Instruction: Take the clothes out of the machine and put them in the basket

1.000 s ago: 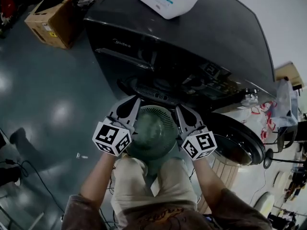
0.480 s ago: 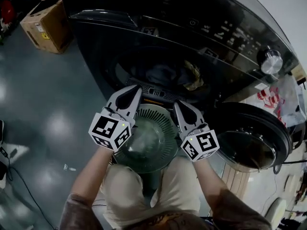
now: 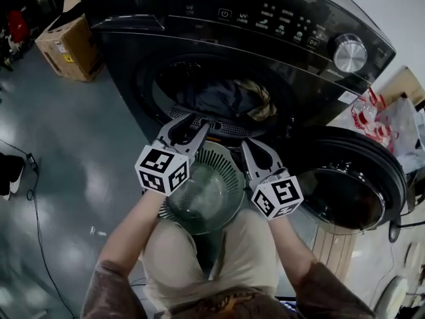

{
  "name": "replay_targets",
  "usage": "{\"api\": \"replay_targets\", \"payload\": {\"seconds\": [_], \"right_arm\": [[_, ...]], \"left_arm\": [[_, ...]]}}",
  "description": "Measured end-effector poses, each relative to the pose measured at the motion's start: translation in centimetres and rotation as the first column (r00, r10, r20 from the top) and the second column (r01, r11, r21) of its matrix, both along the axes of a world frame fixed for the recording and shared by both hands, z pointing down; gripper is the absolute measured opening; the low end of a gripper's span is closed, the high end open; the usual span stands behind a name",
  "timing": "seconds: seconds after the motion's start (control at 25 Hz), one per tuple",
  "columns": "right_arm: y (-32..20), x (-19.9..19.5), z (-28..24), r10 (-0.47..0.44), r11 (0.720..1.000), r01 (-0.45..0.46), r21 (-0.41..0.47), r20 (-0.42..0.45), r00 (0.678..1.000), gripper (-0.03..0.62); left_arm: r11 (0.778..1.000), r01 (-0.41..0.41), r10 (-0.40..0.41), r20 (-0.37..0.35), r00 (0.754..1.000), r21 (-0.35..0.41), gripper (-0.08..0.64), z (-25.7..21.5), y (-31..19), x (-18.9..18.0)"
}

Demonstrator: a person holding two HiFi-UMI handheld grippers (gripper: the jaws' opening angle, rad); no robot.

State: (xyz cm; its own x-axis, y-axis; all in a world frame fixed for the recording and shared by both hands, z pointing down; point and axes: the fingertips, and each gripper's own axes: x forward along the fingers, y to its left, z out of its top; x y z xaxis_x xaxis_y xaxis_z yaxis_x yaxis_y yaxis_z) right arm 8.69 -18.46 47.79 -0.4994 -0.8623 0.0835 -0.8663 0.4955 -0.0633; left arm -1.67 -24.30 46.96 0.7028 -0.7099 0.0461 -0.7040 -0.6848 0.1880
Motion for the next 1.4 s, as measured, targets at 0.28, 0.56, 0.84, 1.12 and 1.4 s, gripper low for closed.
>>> {"api": "replay_targets", "payload": {"seconds": [0.28, 0.56, 0.84, 1.12, 1.4], "right_arm": [[1.9, 0.8, 0.3, 0.005, 1.0, -0.005, -0.005, 0.016, 1.0, -0.003], [2.9, 1.5, 0.2, 0.019, 1.0, -0.019, -0.006, 0.022, 1.0, -0.003], [3.3, 1.6, 1.0, 0.053, 0.998, -0.053, -0.024, 0.019, 0.998, -0.003], [3.2, 2.0, 2.1, 0.066, 0.997, -0.065, -0.04, 0.009, 0.998, -0.003], [3.3, 2.6, 2.4, 0.083, 0.995, -0.083, -0.047, 0.002, 0.997, -0.003]], "left_arm": [[0.999, 0.005, -0.001, 0.099, 0.995, -0.044, 0.402, 4.2, -3.0, 2.1], [0.994, 0.037, -0.011, 0.246, 0.969, -0.102, 0.42, 9.7, -8.7, 3.5], [0.991, 0.07, -0.028, 0.326, 0.945, -0.118, 0.41, 13.1, -13.7, 4.9], [0.984, 0.093, -0.018, 0.432, 0.902, -0.155, 0.314, 14.0, -15.2, 5.1], [0.983, 0.066, 0.004, 0.379, 0.925, -0.172, 0.032, 13.0, -13.3, 4.4]]}}
